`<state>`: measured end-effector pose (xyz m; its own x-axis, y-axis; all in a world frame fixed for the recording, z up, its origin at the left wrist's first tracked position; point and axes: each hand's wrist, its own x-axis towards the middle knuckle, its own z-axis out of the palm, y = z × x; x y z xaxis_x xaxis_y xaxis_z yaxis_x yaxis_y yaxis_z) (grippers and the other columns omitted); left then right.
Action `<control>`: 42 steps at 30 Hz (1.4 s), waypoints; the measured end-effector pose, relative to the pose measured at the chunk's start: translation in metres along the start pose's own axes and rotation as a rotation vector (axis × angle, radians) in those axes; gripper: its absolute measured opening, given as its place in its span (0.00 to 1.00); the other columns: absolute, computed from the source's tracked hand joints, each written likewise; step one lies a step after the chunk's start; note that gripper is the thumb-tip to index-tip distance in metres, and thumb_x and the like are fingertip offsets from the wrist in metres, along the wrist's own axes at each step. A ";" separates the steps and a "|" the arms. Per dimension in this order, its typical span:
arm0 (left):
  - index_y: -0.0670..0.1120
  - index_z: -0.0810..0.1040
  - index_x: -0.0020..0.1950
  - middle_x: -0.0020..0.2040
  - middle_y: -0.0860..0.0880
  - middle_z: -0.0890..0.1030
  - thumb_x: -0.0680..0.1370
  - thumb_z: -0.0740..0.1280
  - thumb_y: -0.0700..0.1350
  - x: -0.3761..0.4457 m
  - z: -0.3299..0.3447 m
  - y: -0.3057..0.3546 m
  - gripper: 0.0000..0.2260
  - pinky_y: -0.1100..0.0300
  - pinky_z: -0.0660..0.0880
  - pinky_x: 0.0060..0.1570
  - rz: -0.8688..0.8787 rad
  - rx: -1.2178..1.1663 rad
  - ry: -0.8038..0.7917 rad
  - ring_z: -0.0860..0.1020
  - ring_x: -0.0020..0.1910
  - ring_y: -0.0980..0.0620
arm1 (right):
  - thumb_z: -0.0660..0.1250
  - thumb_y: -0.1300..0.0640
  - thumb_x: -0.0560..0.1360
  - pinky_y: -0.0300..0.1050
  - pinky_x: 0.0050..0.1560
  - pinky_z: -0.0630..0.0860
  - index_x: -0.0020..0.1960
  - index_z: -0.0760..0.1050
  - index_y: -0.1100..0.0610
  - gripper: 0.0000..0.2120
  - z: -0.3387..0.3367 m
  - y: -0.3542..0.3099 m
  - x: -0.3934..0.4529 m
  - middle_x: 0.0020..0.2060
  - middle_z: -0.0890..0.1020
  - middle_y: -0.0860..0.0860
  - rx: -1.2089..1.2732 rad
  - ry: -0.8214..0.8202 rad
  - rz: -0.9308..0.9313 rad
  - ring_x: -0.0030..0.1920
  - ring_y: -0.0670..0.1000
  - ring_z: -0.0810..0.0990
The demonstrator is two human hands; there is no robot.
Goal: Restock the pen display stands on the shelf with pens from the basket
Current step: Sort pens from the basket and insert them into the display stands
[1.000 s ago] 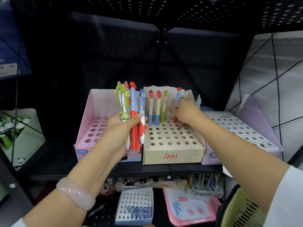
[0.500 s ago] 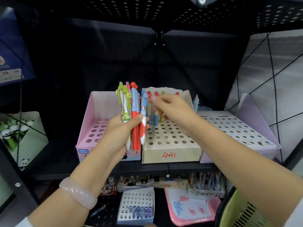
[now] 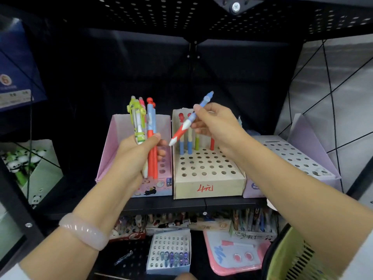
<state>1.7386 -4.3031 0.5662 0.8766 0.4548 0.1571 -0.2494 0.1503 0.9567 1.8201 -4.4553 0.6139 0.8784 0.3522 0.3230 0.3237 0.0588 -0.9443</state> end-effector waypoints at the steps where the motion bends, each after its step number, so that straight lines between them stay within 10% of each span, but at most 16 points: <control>1: 0.44 0.76 0.48 0.31 0.51 0.83 0.76 0.66 0.41 0.002 -0.006 0.004 0.02 0.66 0.75 0.26 0.021 0.017 0.010 0.78 0.26 0.58 | 0.64 0.56 0.78 0.34 0.36 0.78 0.48 0.74 0.60 0.06 0.003 -0.002 0.002 0.35 0.81 0.50 -0.048 0.005 -0.027 0.32 0.42 0.80; 13: 0.45 0.77 0.46 0.30 0.53 0.82 0.77 0.66 0.41 0.005 -0.108 0.013 0.01 0.67 0.75 0.27 0.110 0.104 0.174 0.77 0.27 0.59 | 0.68 0.58 0.75 0.49 0.47 0.80 0.40 0.67 0.53 0.10 0.123 0.027 0.066 0.42 0.83 0.57 -0.460 -0.035 -0.174 0.39 0.51 0.83; 27: 0.43 0.77 0.48 0.34 0.51 0.82 0.76 0.66 0.41 0.008 -0.120 -0.006 0.03 0.65 0.76 0.31 0.024 0.062 0.070 0.78 0.30 0.57 | 0.62 0.59 0.75 0.42 0.40 0.67 0.50 0.73 0.58 0.05 0.172 0.069 0.084 0.48 0.81 0.55 -0.931 -0.260 -0.062 0.47 0.55 0.77; 33: 0.43 0.77 0.48 0.34 0.51 0.82 0.77 0.66 0.41 0.007 -0.119 -0.001 0.03 0.65 0.76 0.31 0.020 0.056 0.070 0.78 0.30 0.57 | 0.63 0.53 0.76 0.45 0.42 0.77 0.49 0.75 0.59 0.09 0.163 0.050 0.071 0.38 0.81 0.52 -0.693 -0.069 -0.095 0.39 0.52 0.80; 42: 0.43 0.77 0.50 0.33 0.50 0.82 0.77 0.65 0.41 -0.003 -0.093 0.006 0.04 0.65 0.76 0.30 0.046 0.002 -0.011 0.79 0.29 0.57 | 0.62 0.57 0.79 0.39 0.46 0.75 0.50 0.79 0.59 0.08 0.136 0.021 0.023 0.43 0.79 0.51 -0.114 -0.552 0.074 0.45 0.47 0.76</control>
<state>1.6963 -4.2213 0.5489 0.8687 0.4518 0.2031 -0.2886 0.1282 0.9488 1.7998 -4.3187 0.5928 0.5956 0.7897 0.1472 0.3315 -0.0748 -0.9405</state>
